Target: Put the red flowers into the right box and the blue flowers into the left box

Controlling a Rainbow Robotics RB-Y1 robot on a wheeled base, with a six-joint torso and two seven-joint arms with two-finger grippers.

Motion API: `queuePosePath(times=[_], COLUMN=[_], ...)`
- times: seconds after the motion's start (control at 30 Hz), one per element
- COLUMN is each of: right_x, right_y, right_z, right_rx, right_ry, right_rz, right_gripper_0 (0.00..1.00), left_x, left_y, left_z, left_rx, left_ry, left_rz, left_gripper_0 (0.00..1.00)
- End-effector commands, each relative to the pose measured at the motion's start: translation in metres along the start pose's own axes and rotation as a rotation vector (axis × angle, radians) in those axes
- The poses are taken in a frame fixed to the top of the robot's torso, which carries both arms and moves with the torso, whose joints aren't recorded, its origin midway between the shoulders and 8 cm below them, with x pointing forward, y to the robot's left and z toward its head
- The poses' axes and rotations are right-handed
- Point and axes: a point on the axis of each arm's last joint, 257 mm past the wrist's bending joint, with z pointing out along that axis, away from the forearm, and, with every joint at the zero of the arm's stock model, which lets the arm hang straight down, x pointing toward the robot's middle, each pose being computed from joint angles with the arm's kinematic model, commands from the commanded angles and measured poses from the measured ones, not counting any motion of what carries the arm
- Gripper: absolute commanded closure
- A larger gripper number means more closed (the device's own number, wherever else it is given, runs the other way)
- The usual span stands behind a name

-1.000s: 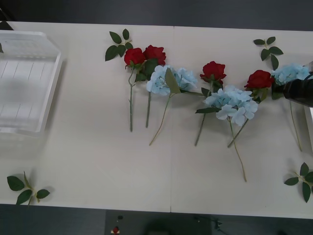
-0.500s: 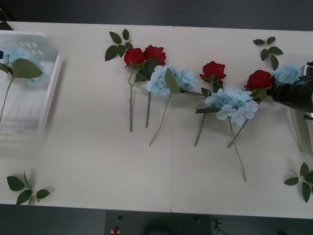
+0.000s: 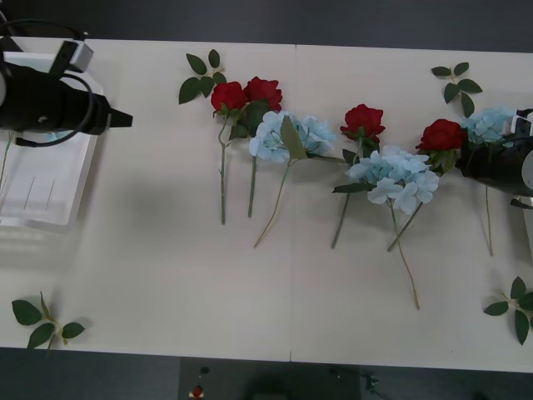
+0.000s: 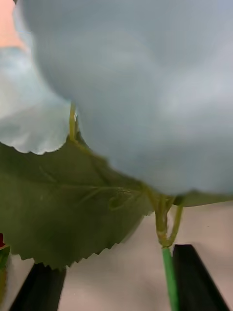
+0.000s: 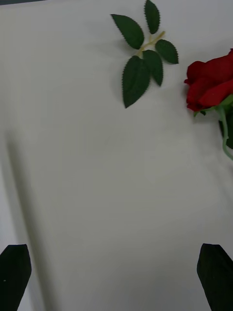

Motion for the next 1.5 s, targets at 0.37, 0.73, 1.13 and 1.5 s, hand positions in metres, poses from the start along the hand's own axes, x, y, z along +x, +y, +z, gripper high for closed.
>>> queuePosePath(times=[0.37,0.73,1.13,1.5], right_x=[-0.025,-0.046,-0.055,-0.030], right_y=[0.014,0.026,0.071,0.133], right_z=[-0.006,-0.051,-0.126,-0.204], right_rx=[-0.022,-0.139,-0.528,-0.800], right_ry=[-0.039,0.054,0.038,-0.164], right_rz=[-0.041,0.047,-0.069,-0.312], right_gripper_0=[1.00,1.00,1.00,1.00], left_x=[-0.031,-0.020,0.007,-0.014], left_y=[-0.111,-0.153,-0.155,-0.146], left_z=[0.083,0.138,0.154,0.126], left_rx=[-0.003,-0.082,-0.120,-0.034], left_ry=[-0.024,-0.020,0.037,0.008], left_rz=[0.138,0.159,0.219,0.183], left_gripper_0=[0.00,0.00,0.51,0.00])
